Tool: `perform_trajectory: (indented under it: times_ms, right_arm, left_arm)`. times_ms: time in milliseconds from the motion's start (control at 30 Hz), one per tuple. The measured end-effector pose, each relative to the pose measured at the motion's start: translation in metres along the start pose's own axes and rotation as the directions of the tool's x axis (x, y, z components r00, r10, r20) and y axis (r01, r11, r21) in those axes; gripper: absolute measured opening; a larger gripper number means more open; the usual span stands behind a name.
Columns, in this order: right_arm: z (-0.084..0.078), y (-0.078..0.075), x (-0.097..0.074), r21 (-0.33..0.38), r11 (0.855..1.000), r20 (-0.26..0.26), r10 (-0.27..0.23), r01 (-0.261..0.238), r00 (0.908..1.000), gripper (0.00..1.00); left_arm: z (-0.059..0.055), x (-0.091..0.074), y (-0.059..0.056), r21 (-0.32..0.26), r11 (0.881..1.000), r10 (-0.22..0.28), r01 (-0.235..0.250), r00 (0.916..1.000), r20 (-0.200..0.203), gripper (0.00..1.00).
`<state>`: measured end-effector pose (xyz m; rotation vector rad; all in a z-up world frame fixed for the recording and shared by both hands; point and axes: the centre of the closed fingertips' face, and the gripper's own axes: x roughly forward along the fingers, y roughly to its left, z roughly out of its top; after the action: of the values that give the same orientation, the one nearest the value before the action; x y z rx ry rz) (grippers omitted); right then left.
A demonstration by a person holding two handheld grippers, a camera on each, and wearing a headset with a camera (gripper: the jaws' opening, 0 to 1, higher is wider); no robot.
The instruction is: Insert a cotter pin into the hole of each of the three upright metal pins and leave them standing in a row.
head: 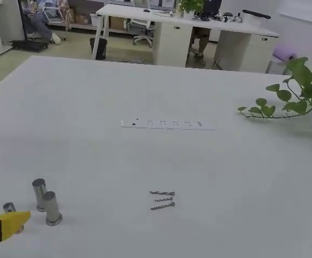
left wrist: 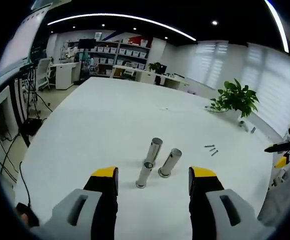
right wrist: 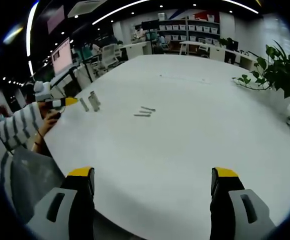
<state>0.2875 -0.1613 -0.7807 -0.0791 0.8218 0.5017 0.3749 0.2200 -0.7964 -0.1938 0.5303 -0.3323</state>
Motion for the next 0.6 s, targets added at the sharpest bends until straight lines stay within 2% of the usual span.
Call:
perform_trajectory:
  times_ms: [67,167,267,300,333,367,400,433,533,600]
  right_arm:
    - [0.0,0.001,0.001,-0.002,1.0,-0.001,0.0,0.0,1.0,0.98]
    - [0.001,0.001,0.003,0.001,1.0,-0.002,0.001,-0.001,1.0,0.98]
    - [0.001,0.002,0.003,-0.001,1.0,-0.004,0.003,-0.003,1.0,0.98]
    - [0.0,0.003,0.003,-0.001,1.0,-0.005,0.004,-0.004,1.0,0.98]
    - [0.0,0.003,0.004,0.0,1.0,-0.006,0.004,-0.004,1.0,0.98]
    - [0.0,0.002,0.004,0.001,1.0,-0.006,0.003,-0.003,1.0,0.98]
    - [0.0,0.002,0.004,0.0,1.0,-0.007,0.003,-0.003,1.0,0.98]
    - [0.0,0.002,0.004,0.0,1.0,-0.007,0.003,-0.003,1.0,0.98]
    - [0.0,0.002,0.004,0.001,1.0,-0.009,0.003,-0.003,1.0,0.98]
    - [-0.001,0.001,0.004,0.002,1.0,-0.011,0.002,-0.002,0.9999,0.98]
  left_arm:
    - [0.001,0.001,0.004,0.038,0.999,0.012,-0.012,0.9999,0.008,0.53]
    - [-0.001,0.003,0.006,0.062,0.998,0.016,-0.016,0.9999,-0.005,0.52]
    - [-0.004,0.006,0.009,0.082,0.996,0.033,-0.032,0.9993,-0.017,0.45]
    - [-0.003,0.007,0.011,0.084,0.995,0.045,-0.044,0.9989,-0.011,0.41]
    - [-0.002,0.008,0.015,0.076,0.995,0.066,-0.066,0.9978,0.001,0.32]
    - [-0.002,0.008,0.015,0.059,0.996,0.068,-0.068,0.9977,0.006,0.24]
    - [-0.001,0.01,0.013,0.007,0.998,0.058,-0.058,0.9981,0.02,0.19]
    - [-0.001,0.011,0.011,-0.031,0.999,0.042,-0.041,0.9986,0.032,0.18]
    - [-0.004,0.014,0.015,-0.005,0.998,0.061,-0.061,0.9978,0.025,0.23]
    - [-0.007,0.016,0.014,-0.005,0.998,0.059,-0.058,0.9982,0.014,0.23]
